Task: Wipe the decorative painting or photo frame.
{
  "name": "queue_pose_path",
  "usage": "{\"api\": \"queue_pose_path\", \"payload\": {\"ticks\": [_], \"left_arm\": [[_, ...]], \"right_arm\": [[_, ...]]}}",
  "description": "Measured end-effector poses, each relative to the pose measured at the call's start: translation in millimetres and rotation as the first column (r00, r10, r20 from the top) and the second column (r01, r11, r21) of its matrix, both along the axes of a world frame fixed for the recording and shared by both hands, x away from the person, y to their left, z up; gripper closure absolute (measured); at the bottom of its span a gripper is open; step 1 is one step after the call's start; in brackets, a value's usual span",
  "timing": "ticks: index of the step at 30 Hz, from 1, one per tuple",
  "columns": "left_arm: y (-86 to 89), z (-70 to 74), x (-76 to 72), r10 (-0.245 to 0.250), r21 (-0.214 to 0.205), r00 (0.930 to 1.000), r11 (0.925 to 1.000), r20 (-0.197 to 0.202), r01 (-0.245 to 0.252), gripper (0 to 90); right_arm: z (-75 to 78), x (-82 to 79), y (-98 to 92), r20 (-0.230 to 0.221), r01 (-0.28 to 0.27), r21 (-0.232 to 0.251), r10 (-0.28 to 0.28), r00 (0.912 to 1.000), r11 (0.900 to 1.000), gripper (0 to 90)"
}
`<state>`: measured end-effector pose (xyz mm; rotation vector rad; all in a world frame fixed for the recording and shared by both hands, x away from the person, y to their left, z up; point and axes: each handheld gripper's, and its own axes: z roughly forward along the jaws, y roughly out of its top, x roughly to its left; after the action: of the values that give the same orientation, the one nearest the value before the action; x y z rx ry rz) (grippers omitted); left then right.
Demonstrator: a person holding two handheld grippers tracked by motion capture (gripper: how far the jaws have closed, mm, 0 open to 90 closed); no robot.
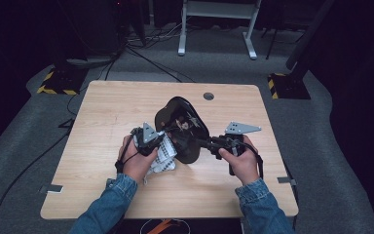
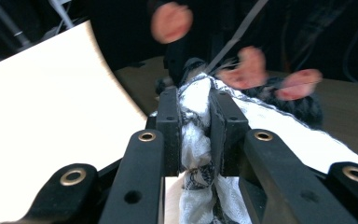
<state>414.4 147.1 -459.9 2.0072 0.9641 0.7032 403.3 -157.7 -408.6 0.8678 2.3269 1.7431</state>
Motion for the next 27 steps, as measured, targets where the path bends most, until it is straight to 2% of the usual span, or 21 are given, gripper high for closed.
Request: {"api": "queue_pose_path", "payload": {"ticks": [8, 13, 17, 27], "left_arm": [[10.6, -0.4, 9.3, 0.047, 0.014, 0.9989, 0.9988, -0.006, -0.047, 75.7], [10.8, -0.5, 9.4, 0.049, 0.010, 0.9987, 0.9987, -0.015, -0.049, 75.8], [1.8, -3.5, 2.9, 0.021, 0.018, 0.9996, 0.9996, -0.020, -0.020, 76.0], [-19.2, -8.8, -15.1, -0.048, 0.009, 0.9984, 0.9988, -0.028, 0.049, 76.1]], "right_arm": [[0.1, -0.4, 0.7, 0.000, -0.001, 0.000, 0.001, 1.0000, 1.0000, 75.9], [0.2, -0.7, 1.6, 0.000, 0.003, -0.002, -0.003, 1.0000, 1.0000, 75.9], [0.4, -1.0, 1.8, -0.002, 0.005, -0.001, -0.005, 1.0000, 1.0000, 75.8], [0.2, -0.9, 1.8, -0.006, 0.004, 0.002, -0.004, 1.0000, 1.0000, 75.6]]}}
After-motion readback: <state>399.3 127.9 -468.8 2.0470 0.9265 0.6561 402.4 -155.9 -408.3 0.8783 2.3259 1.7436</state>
